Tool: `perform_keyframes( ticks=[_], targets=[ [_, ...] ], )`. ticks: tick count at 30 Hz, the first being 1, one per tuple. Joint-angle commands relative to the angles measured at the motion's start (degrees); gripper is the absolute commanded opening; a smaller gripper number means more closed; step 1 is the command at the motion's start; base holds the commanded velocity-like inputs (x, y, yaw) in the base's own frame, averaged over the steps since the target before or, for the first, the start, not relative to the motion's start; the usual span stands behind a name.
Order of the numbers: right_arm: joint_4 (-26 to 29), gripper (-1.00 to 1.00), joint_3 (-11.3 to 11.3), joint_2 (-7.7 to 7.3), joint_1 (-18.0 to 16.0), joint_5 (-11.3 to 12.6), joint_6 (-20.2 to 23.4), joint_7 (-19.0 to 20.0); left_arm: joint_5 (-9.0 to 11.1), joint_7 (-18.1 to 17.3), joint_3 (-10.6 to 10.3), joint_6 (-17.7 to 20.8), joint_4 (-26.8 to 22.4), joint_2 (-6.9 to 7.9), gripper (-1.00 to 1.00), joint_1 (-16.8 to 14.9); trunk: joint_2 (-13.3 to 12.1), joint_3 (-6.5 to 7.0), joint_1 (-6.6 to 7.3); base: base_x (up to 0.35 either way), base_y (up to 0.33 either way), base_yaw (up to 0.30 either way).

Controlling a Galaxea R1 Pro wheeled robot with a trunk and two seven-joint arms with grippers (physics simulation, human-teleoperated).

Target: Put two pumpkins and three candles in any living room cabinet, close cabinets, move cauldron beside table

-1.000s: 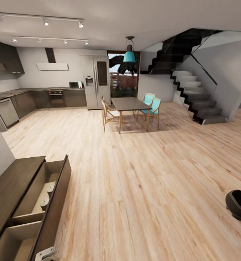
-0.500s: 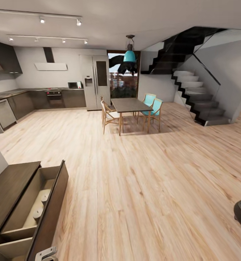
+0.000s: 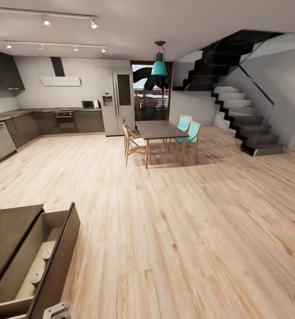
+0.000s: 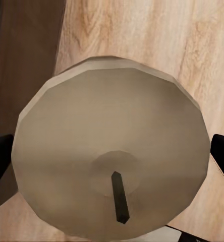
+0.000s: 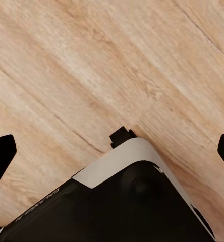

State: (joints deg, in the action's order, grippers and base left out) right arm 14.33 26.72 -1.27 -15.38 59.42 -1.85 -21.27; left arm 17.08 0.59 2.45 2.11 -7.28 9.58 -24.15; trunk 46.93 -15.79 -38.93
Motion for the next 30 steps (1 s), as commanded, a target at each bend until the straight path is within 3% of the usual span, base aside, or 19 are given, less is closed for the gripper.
perform_keyframes(
  ticks=[1,30],
  targets=[
    [0.0,1.0,0.0,0.0,0.0,0.0,0.0,0.0,-0.03,0.0,0.01,0.0,-0.01,0.0,-1.0,-0.01,0.0,0.0,0.0,0.294,0.0,0.0],
    [0.0,1.0,0.09,0.07,0.0,-0.22,0.0,0.0,-0.11,0.02,0.01,0.0,-0.01,-0.09,-1.0,0.05,0.0,0.0,0.0,0.285,0.0,0.0]
  ],
)
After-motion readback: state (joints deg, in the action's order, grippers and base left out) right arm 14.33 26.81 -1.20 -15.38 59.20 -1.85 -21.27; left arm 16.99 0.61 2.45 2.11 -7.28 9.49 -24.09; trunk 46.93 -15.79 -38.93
